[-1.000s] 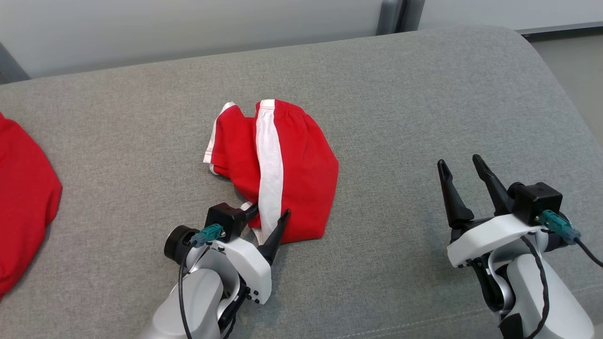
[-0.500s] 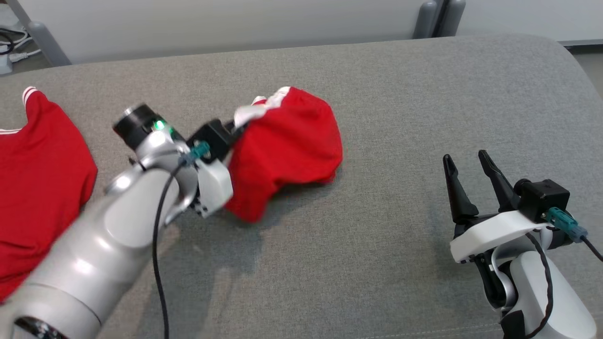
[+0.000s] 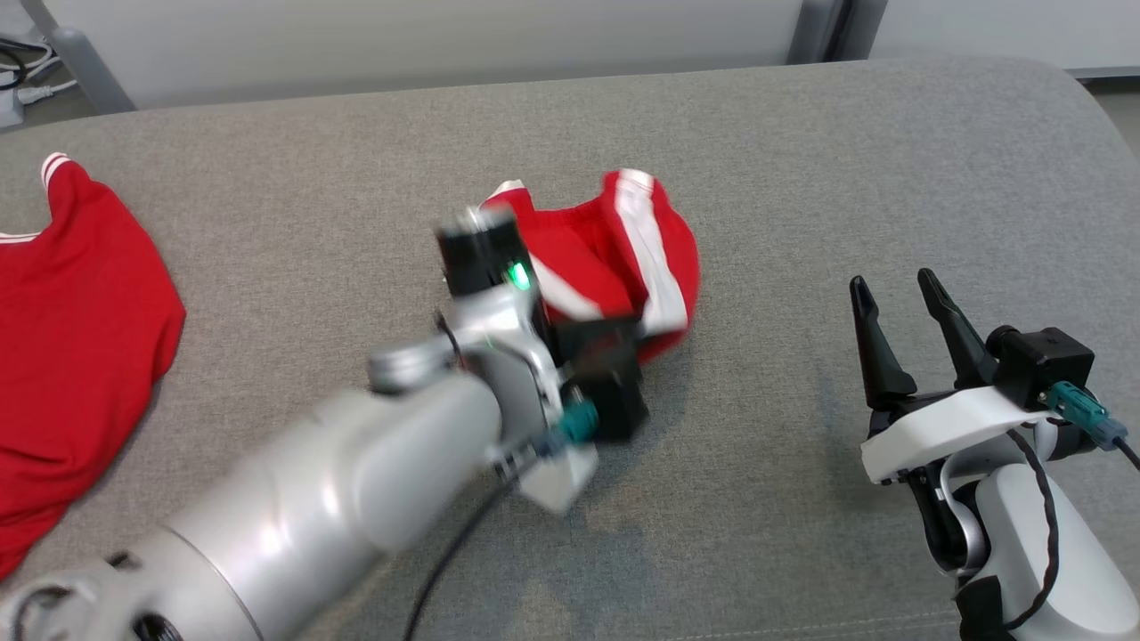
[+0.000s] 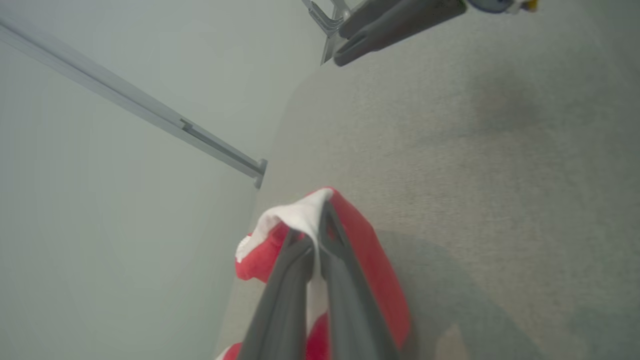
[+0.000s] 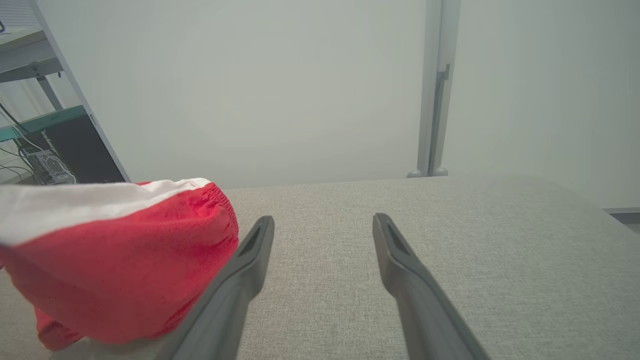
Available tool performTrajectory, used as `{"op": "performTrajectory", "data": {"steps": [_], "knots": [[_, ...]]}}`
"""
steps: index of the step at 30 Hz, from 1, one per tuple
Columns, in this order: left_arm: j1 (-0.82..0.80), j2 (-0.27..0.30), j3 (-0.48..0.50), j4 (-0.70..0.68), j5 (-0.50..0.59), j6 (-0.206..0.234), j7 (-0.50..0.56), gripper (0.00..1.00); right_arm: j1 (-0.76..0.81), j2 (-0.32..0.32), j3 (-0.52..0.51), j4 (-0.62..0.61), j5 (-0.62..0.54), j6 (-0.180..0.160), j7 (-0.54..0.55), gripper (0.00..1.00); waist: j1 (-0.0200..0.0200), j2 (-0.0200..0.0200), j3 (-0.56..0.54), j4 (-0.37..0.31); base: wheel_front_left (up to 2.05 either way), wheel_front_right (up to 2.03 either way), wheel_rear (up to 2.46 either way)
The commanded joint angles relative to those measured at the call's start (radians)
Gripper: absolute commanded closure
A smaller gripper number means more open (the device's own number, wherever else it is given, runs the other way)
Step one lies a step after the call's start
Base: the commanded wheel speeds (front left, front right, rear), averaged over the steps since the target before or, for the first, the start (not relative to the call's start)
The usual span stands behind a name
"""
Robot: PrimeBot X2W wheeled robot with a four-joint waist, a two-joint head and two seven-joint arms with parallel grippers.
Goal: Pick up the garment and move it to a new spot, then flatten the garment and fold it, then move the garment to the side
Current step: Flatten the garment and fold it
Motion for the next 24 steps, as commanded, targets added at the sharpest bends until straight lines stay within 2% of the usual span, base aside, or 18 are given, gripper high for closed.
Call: {"op": "performTrajectory", "data": {"steps": [1,6,11,15,16,17,24], "knots": [[0.031,0.009,-0.004,-0.025,-0.01,0.0,-0.001,1.0,-0.001,-0.005,0.012,-0.024,0.001,0.001,-0.014,0.0,0.0,-0.0001,0.004,0.008,0.0,0.0,0.0],[0.188,-0.06,-0.051,-0.051,-0.067,0.0,-0.001,1.0,-0.03,-0.016,0.039,-0.018,-0.004,0.001,-0.014,0.0,0.0,-0.0001,0.012,0.036,0.0,0.0,0.0],[0.27,-0.092,-0.064,-0.031,-0.051,0.0,-0.001,1.0,-0.085,-0.048,0.132,0.011,0.009,0.001,-0.014,0.0,0.0,-0.0001,0.016,0.076,0.0,0.0,0.0],[0.323,-0.108,-0.065,-0.007,-0.019,0.0,-0.001,1.0,-0.168,-0.092,0.286,0.067,0.041,0.001,-0.012,0.0,0.0,-0.0001,0.019,0.114,0.0,0.0,0.0],[0.327,-0.114,-0.065,0.0,-0.022,0.0,-0.001,1.0,-0.219,-0.112,0.375,0.096,0.065,0.001,0.007,0.0,0.0,-0.0001,0.024,0.131,0.0,0.0,0.0],[0.325,-0.117,-0.066,0.003,-0.03,0.0,-0.001,1.0,-0.244,-0.12,0.421,0.107,0.081,0.001,0.024,0.0,0.0,-0.0001,0.026,0.139,0.0,0.0,0.0],[0.301,-0.129,-0.066,0.013,-0.065,0.0,-0.001,1.0,-0.396,-0.206,0.752,0.105,0.227,0.001,0.123,0.0,0.0,-0.0001,0.047,0.165,0.0,0.0,0.0]]}}
